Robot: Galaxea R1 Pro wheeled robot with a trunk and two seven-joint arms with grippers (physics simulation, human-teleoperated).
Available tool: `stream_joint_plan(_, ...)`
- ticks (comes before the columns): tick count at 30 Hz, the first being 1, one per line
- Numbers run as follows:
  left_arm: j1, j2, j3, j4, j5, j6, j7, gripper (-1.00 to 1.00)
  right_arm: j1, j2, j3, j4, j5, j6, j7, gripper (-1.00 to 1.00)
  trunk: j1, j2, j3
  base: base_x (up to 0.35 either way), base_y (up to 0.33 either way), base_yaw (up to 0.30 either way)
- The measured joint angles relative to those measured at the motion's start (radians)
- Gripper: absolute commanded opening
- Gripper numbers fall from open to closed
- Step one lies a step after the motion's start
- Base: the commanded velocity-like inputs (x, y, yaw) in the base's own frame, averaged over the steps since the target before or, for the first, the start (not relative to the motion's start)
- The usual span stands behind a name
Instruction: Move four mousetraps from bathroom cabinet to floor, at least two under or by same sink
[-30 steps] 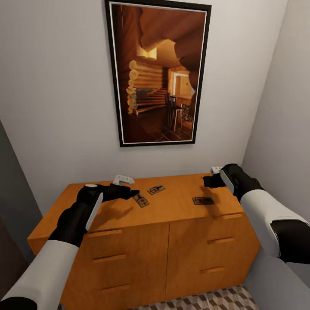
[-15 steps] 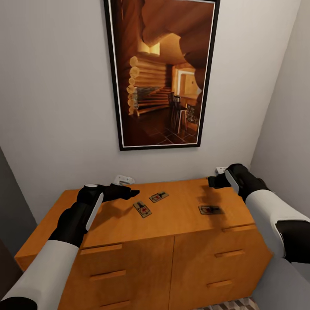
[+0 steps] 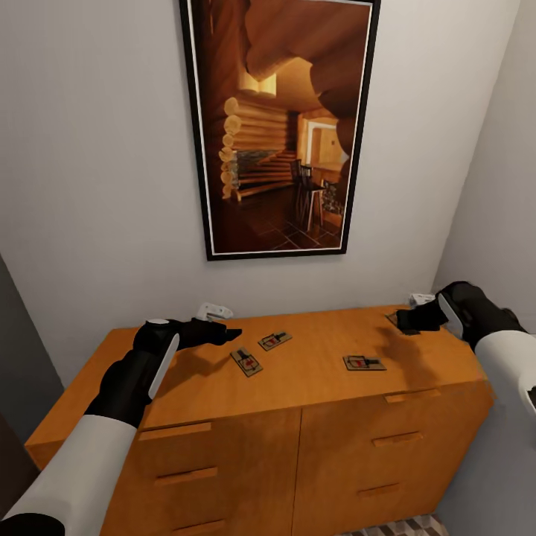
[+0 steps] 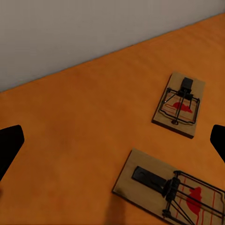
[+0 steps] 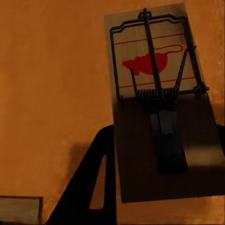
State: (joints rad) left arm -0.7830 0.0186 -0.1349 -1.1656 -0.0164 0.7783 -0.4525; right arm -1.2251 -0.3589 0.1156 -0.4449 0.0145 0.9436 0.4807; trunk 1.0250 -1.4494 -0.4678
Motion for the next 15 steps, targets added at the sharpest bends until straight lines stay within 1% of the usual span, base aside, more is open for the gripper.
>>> stream_joint_plan(2, 0.0, 0.0, 0.0, 0.0, 0.0, 0.0, 0.0, 1.0, 0.0, -0.019, 0.001, -0.004, 0.015, 0.003, 0.045, -1.0, 0.0, 0.0, 0.0, 0.0, 0.0, 0.0)
stream_joint_plan(3, 0.0, -0.001, 0.0, 0.0, 0.0, 0.0, 0.0, 1.0, 0.0, -0.038, 0.002, -0.012, 0.036, 0.005, 0.096, -1.0, 0.0, 0.0, 0.0, 0.0, 0.0, 0.0)
stream_joint_plan(5, 0.0, -0.001, 0.001, 0.001, 0.0, 0.0, 0.0, 1.0, -0.001, -0.058, 0.003, -0.024, 0.056, 0.006, 0.158, -1.0, 0.0, 0.0, 0.0, 0.0, 0.0, 0.0)
stream_joint_plan(6, 0.0, -0.002, 0.001, 0.001, 0.0, 0.0, 0.0, 1.0, 0.0, -0.08, 0.005, -0.037, 0.083, 0.005, 0.228, -1.0, 0.0, 0.0, 0.0, 0.0, 0.0, 0.0)
stream_joint_plan(8, 0.0, -0.005, 0.001, 0.001, 0.0, 0.0, -0.001, 1.0, 0.0, -0.103, 0.011, -0.047, 0.113, 0.003, 0.307, -1.0, 0.0, 0.0, 0.0, 0.0, 0.0, 0.0)
stream_joint_plan(9, 0.0, -0.007, 0.001, 0.001, 0.0, 0.0, -0.001, 1.0, 0.0, -0.122, 0.024, -0.054, 0.148, 0.0, 0.387, -1.0, 0.0, 0.0, 0.0, 0.0, 0.0, 0.0)
stream_joint_plan(12, 0.0, -0.011, 0.0, 0.001, 0.0, 0.0, -0.001, 1.0, 0.0, -0.144, 0.043, -0.062, 0.197, -0.009, 0.496, -1.0, 0.0, 0.0, 0.0, 0.0, 0.0, 0.0)
stream_joint_plan(13, 0.0, -0.013, 0.0, 0.001, -0.001, 0.0, 0.0, 1.0, -0.001, -0.153, 0.05, -0.065, 0.221, -0.02, 0.548, -1.0, 0.0, 0.0, 0.0, 0.0, 0.0, 0.0)
stream_joint_plan(15, 0.0, -0.015, 0.0, 0.002, -0.002, -0.001, 0.0, 1.0, -0.001, -0.158, 0.055, -0.068, 0.24, -0.031, 0.583, -1.0, 0.0, 0.0, 0.0, 0.0, 0.0, 0.0)
